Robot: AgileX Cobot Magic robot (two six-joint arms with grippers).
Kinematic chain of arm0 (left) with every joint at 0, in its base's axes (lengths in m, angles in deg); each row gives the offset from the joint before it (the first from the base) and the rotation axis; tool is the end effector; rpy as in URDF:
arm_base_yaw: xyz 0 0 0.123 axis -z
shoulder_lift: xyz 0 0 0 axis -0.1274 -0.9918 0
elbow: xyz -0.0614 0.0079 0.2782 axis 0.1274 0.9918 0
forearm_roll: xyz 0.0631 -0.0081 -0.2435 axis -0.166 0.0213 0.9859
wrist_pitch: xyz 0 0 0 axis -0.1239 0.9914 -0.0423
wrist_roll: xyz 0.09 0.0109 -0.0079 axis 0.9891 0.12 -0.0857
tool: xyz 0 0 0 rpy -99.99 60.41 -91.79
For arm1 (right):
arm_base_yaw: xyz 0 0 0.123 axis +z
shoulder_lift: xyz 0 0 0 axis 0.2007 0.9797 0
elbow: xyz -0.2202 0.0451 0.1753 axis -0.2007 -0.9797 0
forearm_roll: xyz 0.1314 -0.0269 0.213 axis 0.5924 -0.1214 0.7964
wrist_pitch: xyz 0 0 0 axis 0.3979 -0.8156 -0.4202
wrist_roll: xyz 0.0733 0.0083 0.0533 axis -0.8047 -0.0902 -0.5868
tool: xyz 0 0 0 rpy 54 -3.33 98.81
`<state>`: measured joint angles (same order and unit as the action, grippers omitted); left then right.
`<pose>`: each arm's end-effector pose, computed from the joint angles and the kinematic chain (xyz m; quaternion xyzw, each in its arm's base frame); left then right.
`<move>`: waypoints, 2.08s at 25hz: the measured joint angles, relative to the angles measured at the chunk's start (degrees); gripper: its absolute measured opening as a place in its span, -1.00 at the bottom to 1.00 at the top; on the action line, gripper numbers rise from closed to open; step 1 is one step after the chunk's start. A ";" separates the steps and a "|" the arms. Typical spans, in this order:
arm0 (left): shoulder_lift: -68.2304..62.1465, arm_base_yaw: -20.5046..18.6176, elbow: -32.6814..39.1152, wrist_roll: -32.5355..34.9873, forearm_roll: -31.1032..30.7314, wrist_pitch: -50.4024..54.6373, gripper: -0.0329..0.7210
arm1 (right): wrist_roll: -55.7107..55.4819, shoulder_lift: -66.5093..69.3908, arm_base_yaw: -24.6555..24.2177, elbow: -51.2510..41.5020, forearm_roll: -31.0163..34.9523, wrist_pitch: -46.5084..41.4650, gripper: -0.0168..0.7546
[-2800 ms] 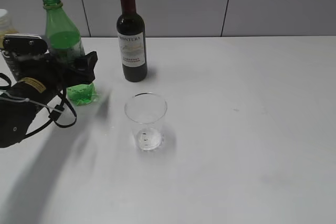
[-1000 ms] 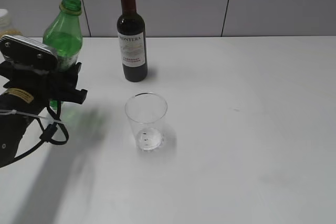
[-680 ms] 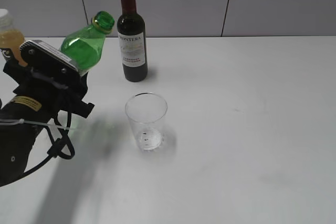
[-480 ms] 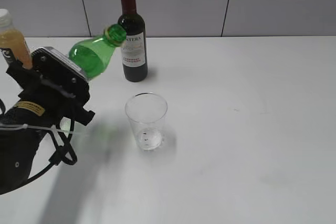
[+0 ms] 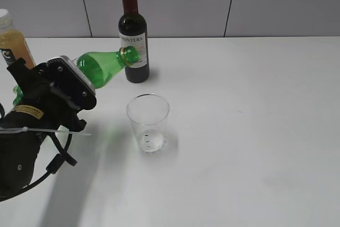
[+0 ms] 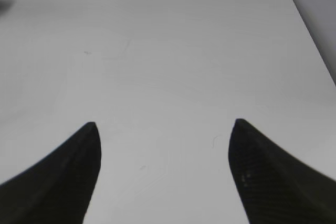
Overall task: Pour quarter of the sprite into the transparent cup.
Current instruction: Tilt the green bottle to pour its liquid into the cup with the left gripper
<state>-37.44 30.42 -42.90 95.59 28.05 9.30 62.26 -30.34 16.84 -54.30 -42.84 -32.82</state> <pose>0.2522 -0.1237 0.1260 0.3692 0.6847 0.3149 0.5438 0.0087 0.0023 0.2623 -0.0337 0.8430 0.0376 0.5356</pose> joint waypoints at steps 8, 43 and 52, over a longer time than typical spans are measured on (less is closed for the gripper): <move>0.00 -0.23 0.28 8.64 0.19 0.00 0.32 | 0.00 0.00 0.00 0.00 0.00 0.00 0.56; 0.00 -1.21 2.27 24.56 -0.95 -0.06 0.32 | 0.03 0.00 0.00 0.00 0.00 0.00 0.56; 0.00 -1.21 2.27 25.61 -1.09 -0.06 0.32 | -0.02 0.00 0.00 0.00 0.00 0.00 0.56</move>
<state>-37.44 29.21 -40.64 121.21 26.96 9.24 62.24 -30.34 16.84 -54.30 -42.84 -32.82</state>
